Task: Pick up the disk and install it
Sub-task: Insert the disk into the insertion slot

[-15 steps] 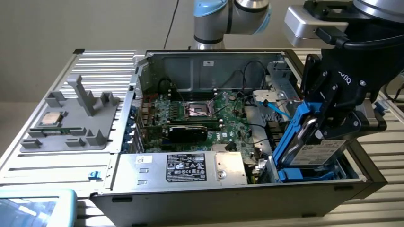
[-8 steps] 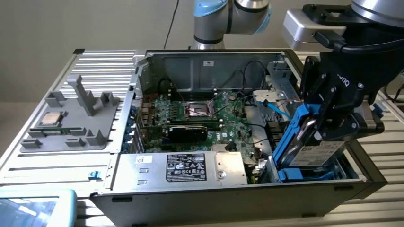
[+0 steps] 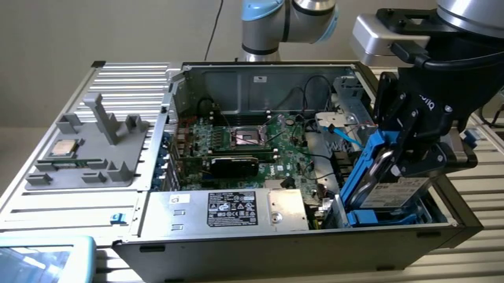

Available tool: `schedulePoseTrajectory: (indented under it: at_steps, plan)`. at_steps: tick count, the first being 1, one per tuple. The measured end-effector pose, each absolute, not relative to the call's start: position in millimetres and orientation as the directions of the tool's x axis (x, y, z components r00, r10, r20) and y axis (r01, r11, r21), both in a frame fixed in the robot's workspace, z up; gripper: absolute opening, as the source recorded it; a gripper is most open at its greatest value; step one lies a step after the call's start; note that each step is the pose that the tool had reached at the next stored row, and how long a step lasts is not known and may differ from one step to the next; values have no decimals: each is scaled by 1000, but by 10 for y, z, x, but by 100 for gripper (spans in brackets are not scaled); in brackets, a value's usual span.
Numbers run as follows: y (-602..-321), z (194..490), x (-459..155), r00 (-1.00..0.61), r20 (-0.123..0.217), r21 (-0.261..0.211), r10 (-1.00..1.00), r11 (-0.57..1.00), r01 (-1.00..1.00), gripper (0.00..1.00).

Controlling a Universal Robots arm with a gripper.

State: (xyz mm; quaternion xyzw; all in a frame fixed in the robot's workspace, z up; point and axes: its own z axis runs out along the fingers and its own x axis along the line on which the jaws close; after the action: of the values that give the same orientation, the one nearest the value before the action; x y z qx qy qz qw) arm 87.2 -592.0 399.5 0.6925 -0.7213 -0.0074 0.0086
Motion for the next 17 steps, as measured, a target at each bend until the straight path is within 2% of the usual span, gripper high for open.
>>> schedulePoseTrajectory:
  at_steps: [17]
  plan:
    - [-5908, 3957, 872, -37, 2, 23, -999, 37, -999, 37]
